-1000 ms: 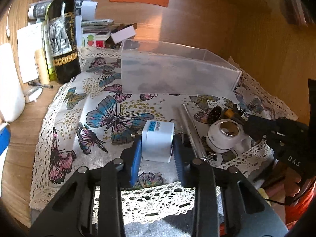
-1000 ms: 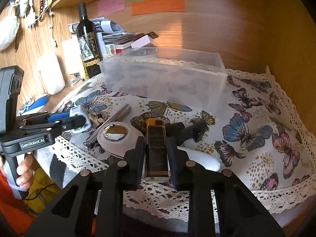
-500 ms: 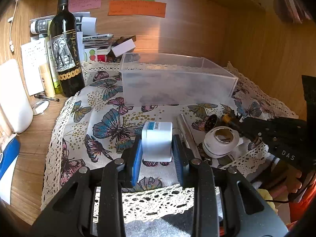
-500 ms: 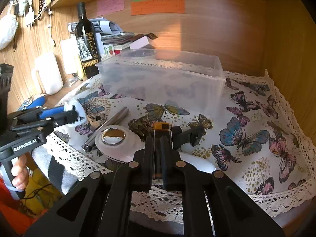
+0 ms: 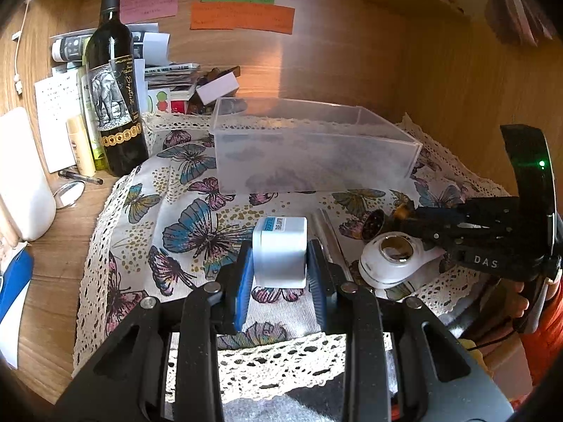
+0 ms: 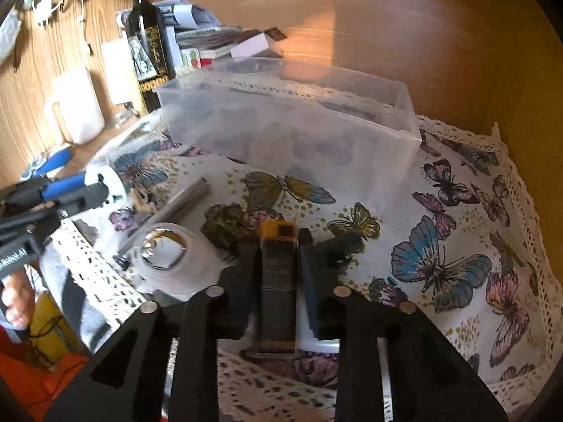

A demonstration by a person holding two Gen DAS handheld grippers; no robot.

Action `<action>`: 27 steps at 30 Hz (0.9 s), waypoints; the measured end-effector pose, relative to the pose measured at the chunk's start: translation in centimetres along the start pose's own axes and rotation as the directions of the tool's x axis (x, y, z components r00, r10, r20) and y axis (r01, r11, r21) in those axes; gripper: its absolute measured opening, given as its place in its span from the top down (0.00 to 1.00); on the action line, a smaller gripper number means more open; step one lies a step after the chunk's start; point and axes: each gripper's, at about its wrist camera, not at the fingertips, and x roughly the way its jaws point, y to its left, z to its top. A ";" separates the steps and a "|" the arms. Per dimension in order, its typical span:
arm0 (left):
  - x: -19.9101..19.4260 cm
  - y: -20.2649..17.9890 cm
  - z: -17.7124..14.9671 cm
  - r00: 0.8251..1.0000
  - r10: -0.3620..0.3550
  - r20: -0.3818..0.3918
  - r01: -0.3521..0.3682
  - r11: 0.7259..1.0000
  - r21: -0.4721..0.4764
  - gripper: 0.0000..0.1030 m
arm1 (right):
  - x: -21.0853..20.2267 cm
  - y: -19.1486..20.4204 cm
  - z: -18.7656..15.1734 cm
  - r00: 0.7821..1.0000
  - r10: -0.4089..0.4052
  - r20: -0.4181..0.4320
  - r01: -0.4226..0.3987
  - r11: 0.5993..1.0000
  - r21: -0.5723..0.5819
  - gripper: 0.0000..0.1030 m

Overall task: Organize rigid objects
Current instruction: 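Carry the adapter and bottle into the clear box while both tools open to release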

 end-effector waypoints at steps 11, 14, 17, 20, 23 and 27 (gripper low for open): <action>-0.9 0.1 3.8 0.998 0.013 0.065 -0.014 1.000 0.016 0.71 | -3.1 -0.4 1.9 0.987 -0.059 0.151 0.053 0.998 0.044 0.79; -1.2 0.1 5.5 0.995 0.025 0.096 -0.028 0.999 0.027 0.71 | -4.2 -0.9 3.4 0.976 -0.066 0.206 0.055 0.997 0.059 0.79; -1.1 0.1 7.1 0.993 0.032 0.109 -0.036 0.999 0.036 0.71 | -4.9 -1.2 5.1 0.965 -0.071 0.251 0.056 0.996 0.067 0.79; -0.5 0.3 8.9 0.993 0.035 0.114 -0.040 0.998 0.041 0.71 | -5.4 -1.8 6.8 0.954 -0.079 0.288 0.061 0.996 0.071 0.79; 0.3 0.5 10.5 0.993 0.040 0.111 -0.045 0.998 0.045 0.71 | -5.2 -2.5 8.7 0.950 -0.081 0.302 0.060 0.995 0.079 0.79; 1.9 0.7 12.4 0.994 0.047 0.098 -0.051 0.998 0.043 0.71 | -4.0 -3.6 10.9 0.951 -0.088 0.297 0.065 0.994 0.087 0.79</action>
